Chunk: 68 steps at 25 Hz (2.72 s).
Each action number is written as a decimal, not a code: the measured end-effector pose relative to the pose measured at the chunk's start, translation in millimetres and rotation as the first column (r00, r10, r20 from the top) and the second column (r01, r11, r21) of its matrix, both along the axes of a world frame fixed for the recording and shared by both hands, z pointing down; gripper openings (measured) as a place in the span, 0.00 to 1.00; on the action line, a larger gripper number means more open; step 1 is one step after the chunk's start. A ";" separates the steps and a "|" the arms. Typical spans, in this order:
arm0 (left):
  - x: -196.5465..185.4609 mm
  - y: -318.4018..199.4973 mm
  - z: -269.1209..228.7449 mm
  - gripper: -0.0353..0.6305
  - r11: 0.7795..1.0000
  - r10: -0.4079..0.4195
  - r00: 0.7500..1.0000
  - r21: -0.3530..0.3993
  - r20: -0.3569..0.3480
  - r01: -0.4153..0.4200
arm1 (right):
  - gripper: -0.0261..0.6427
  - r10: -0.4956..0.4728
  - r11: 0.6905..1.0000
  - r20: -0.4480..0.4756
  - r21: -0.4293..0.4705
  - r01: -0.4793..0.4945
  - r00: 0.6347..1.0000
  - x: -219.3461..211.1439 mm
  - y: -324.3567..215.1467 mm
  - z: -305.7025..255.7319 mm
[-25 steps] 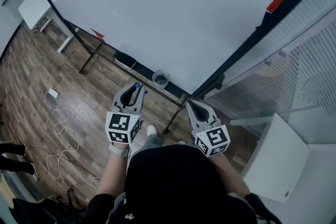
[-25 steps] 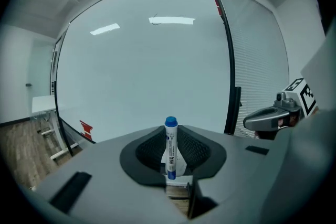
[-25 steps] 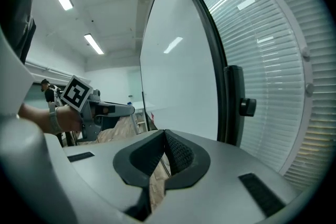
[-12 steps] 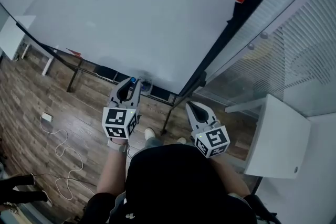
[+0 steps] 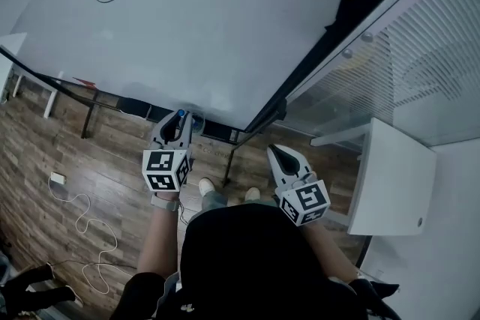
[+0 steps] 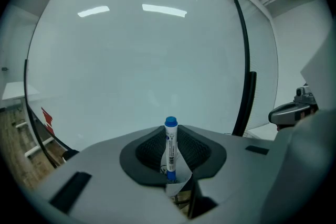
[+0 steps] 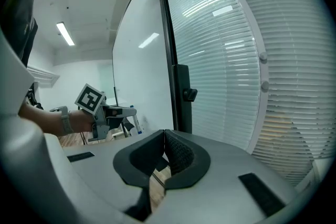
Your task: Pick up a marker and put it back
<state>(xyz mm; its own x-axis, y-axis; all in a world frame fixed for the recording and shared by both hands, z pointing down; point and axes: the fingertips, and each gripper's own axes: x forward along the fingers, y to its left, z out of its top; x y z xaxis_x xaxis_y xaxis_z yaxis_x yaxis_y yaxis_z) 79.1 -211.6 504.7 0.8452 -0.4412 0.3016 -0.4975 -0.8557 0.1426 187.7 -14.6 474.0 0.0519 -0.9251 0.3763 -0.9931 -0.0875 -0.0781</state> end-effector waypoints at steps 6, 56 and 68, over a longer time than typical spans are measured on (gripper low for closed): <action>5.3 -4.7 22.5 0.18 1.000 0.015 1.000 -0.021 0.024 -0.015 | 0.08 0.018 0.999 -0.004 -0.027 -0.018 1.000 0.2 5.1 5.6; -141.0 39.5 1.8 0.22 0.956 -0.293 0.953 -0.001 0.077 0.294 | 0.08 -0.419 0.908 0.041 0.031 0.418 0.907 -100.3 -57.7 -1.8; -179.7 77.1 -15.4 0.11 0.918 -0.397 0.916 0.024 0.056 0.396 | 0.08 -0.576 0.817 0.041 0.072 0.572 0.817 -145.1 -68.6 -10.7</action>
<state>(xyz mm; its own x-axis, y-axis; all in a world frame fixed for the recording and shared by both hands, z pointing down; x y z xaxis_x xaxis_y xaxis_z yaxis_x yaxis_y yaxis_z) -100.6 -134.6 489.2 0.5814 -0.7400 0.3381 -0.8033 -0.5881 0.0942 42.5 -83.2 463.4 -0.5151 -0.7989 0.3106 -0.8553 0.5030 -0.1246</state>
